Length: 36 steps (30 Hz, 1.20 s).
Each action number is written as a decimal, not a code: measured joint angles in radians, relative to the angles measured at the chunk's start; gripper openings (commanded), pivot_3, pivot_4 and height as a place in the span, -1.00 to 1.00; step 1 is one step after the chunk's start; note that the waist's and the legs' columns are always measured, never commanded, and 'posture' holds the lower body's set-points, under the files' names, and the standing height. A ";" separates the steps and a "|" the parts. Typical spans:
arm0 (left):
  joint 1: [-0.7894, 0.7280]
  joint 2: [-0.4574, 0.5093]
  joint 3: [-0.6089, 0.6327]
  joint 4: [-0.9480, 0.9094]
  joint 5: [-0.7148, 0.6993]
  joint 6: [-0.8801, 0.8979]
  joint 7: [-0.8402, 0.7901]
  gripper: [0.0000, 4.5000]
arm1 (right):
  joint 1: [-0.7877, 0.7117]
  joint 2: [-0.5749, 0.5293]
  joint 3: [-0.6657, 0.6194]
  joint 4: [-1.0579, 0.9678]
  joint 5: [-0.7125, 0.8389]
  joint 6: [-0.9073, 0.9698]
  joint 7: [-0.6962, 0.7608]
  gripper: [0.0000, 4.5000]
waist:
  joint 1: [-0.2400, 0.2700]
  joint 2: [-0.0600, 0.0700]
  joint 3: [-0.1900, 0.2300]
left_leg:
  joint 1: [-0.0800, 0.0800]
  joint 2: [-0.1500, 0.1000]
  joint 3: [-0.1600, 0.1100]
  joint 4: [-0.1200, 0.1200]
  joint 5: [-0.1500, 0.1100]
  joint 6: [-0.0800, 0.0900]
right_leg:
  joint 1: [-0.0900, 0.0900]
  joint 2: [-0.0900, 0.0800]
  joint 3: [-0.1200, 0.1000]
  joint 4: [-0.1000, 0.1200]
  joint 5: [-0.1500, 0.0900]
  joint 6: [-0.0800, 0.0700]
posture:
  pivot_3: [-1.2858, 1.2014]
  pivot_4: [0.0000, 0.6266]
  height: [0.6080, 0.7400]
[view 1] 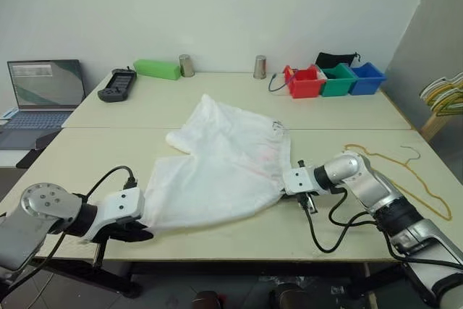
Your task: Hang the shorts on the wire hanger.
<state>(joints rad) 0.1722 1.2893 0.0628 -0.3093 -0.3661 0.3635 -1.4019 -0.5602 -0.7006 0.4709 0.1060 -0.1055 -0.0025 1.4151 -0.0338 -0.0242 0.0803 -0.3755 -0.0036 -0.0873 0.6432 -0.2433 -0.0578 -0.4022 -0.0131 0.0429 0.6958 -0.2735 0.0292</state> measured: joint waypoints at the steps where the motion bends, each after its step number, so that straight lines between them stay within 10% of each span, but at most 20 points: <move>1: 0.030 0.014 0.015 -0.044 -0.031 0.018 -0.034 -1.00 | 0.024 -0.051 0.000 -0.056 0.026 0.024 0.052 -1.00 | 0.002 0.000 0.000 | 0.001 0.000 0.001 0.000 -0.001 0.001 | 0.000 -0.001 0.001 0.000 -0.001 0.001 | 0.07 -0.92 1.00; 6: -0.003 0.004 0.001 -0.031 0.005 -0.018 -0.040 -1.00 | 0.095 -0.080 -0.006 -0.170 0.069 0.115 0.068 -1.00 | 0.003 0.000 0.000 | 0.020 0.003 0.003 -0.001 -0.006 0.009 | 0.018 0.002 0.001 -0.003 -0.008 -0.010 | 0.06 -0.93 1.00; 36: -0.211 -0.046 -0.160 0.152 0.140 -0.161 -0.107 -1.00 | 0.237 -0.135 0.005 -0.419 0.132 0.385 0.048 -1.00 | 0.001 0.003 0.002 | 0.019 0.014 0.006 -0.001 -0.010 0.007 | 0.017 0.013 0.001 -0.006 -0.008 -0.010 | 0.02 -0.89 1.00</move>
<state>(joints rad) -0.0384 1.2431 -0.0976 -0.1568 -0.2256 0.2022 -1.5092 -0.3230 -0.8354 0.4754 -0.3129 0.0266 0.3828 1.4631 -0.0330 -0.0215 0.0827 -0.3569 0.0103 -0.0810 0.6419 -0.2531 -0.0509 -0.3855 -0.0003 0.0443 0.6894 -0.2818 0.0191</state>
